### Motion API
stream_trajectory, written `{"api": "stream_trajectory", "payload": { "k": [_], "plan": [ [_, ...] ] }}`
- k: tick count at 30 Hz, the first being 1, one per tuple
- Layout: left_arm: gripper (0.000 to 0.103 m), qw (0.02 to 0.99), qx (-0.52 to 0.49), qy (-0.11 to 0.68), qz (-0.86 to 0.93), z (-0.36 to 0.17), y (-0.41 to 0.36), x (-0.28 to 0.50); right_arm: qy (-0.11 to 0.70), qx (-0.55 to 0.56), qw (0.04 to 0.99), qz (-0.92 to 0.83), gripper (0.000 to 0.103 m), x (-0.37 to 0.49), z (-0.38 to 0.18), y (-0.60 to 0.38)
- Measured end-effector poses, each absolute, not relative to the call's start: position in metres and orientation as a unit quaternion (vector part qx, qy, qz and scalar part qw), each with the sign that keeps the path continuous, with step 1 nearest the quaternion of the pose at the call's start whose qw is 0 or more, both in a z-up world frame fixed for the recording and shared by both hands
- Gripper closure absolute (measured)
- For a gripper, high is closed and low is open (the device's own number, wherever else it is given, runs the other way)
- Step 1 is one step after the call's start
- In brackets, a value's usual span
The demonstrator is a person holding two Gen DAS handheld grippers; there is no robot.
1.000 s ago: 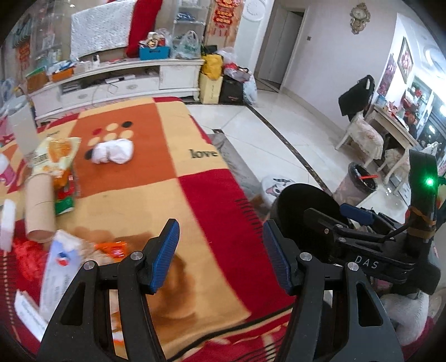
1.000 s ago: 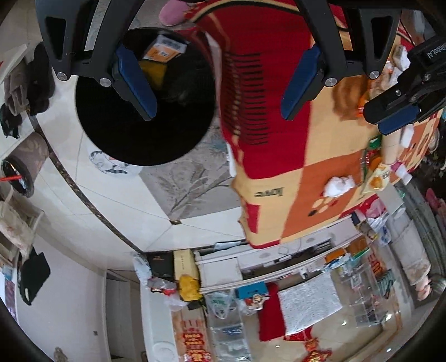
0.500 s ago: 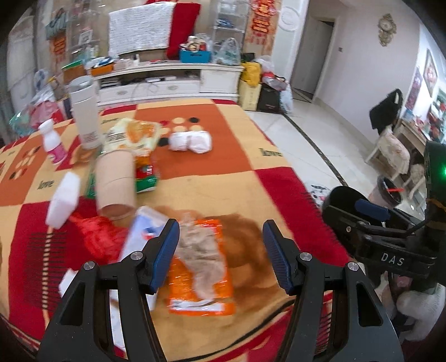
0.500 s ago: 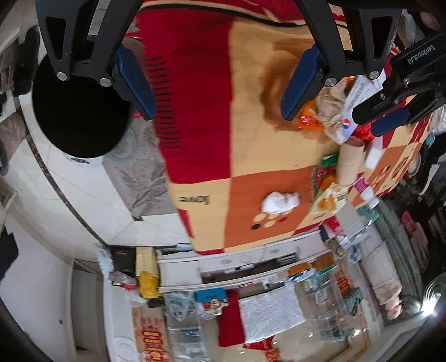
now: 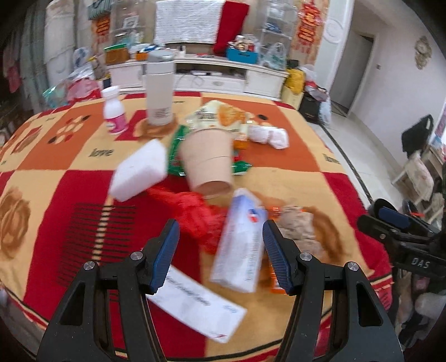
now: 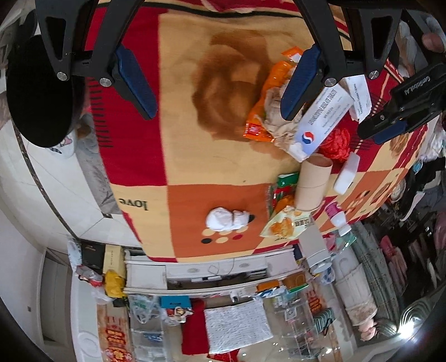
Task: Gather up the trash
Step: 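Move both tools back over the table toward the remaining trash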
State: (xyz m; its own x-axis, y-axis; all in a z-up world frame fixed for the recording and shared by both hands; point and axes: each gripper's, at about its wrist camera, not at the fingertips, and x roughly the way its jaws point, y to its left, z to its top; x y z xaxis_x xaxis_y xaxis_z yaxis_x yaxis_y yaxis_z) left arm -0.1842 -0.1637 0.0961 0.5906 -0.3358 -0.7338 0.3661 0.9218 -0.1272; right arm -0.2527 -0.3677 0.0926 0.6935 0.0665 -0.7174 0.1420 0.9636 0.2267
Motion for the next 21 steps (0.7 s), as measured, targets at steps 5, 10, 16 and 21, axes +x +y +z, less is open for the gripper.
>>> {"api": "stream_trajectory", "payload": {
  "k": [5,10,16,21],
  "plan": [
    [0.042,0.894,0.006,0.413,-0.173,0.091,-0.137,-0.176,0.395,0.130,0.909,-0.012,0.014,-0.248,0.093,-0.359],
    [0.042,0.892,0.000,0.424,-0.158,0.085,-0.113,-0.172,0.399,0.124,0.909,-0.001,0.014,-0.248,0.095,-0.349],
    [0.042,0.886,-0.001,0.439,-0.149,0.080,-0.091,-0.176,0.404,0.124,0.906,0.024,0.014,-0.246,0.094,-0.337],
    [0.042,0.877,0.017,0.460,-0.139,0.067,-0.078,-0.185,0.415,0.119,0.901,0.037,0.014,-0.244,0.088,-0.327]
  ]
}}
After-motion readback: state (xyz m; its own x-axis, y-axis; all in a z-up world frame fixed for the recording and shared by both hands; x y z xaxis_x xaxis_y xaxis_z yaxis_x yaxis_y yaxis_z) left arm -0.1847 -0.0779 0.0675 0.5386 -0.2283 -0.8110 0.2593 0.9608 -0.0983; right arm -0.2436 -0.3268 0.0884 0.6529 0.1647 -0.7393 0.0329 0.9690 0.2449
